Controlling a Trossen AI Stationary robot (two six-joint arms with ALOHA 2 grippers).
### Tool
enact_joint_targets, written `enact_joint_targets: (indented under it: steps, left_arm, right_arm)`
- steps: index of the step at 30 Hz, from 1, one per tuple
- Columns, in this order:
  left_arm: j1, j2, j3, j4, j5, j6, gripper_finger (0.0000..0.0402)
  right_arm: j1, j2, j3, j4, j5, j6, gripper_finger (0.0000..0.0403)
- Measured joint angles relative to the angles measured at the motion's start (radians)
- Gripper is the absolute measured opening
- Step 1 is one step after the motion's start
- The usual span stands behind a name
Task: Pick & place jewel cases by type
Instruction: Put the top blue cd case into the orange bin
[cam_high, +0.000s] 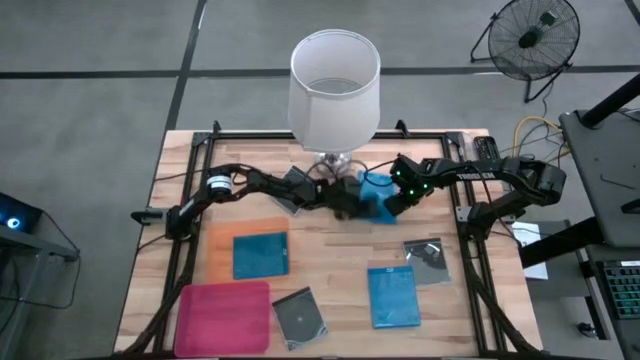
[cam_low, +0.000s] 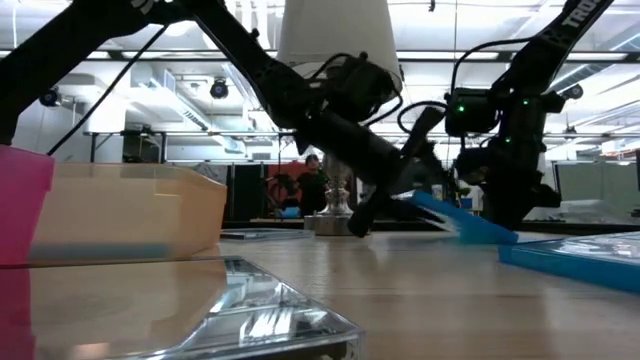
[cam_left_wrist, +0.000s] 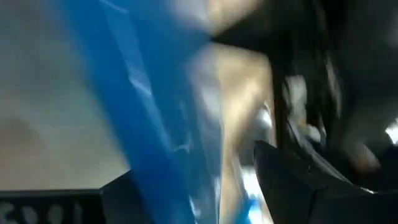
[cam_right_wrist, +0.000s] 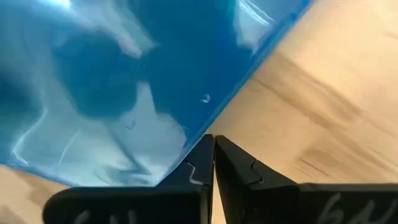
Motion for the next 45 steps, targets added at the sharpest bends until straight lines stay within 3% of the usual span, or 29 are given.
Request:
enact_joint_targets:
  steps: [15, 20, 26, 29, 35, 40, 45]
  left_arm:
    - [0.005, -0.002, -0.005, -0.052, -0.007, 0.010, 0.0163]
    - [0.007, -0.004, -0.005, -0.085, -0.020, 0.031, 0.0113]
    - [0.008, -0.008, -0.004, -0.080, -0.013, 0.032, 0.0017]
    - [0.008, -0.010, 0.000, -0.083, -0.004, 0.039, 0.0005]
    - [0.011, -0.025, -0.003, -0.099, 0.043, 0.074, 0.0001]
    - [0.011, -0.056, -0.005, -0.133, 0.125, 0.116, 0.0000]
    - [0.007, -0.113, -0.007, -0.195, 0.211, 0.170, 0.0000]
  right_arm:
    - [-0.001, -0.003, 0.000, 0.021, -0.017, 0.027, 0.0009]
    - [-0.001, -0.009, 0.000, 0.018, -0.008, 0.026, 0.0009]
    - [-0.003, -0.024, -0.003, 0.017, 0.000, 0.026, 0.0008]
    - [-0.003, -0.047, -0.003, 0.007, 0.001, 0.026, 0.0008]
    - [-0.003, -0.170, 0.040, -0.182, -0.017, -0.019, 0.0008]
    - [-0.003, -0.335, 0.159, -0.419, -0.017, -0.085, 0.0008]
    - [-0.005, -0.495, 0.272, -0.503, 0.011, -0.069, 0.0008]
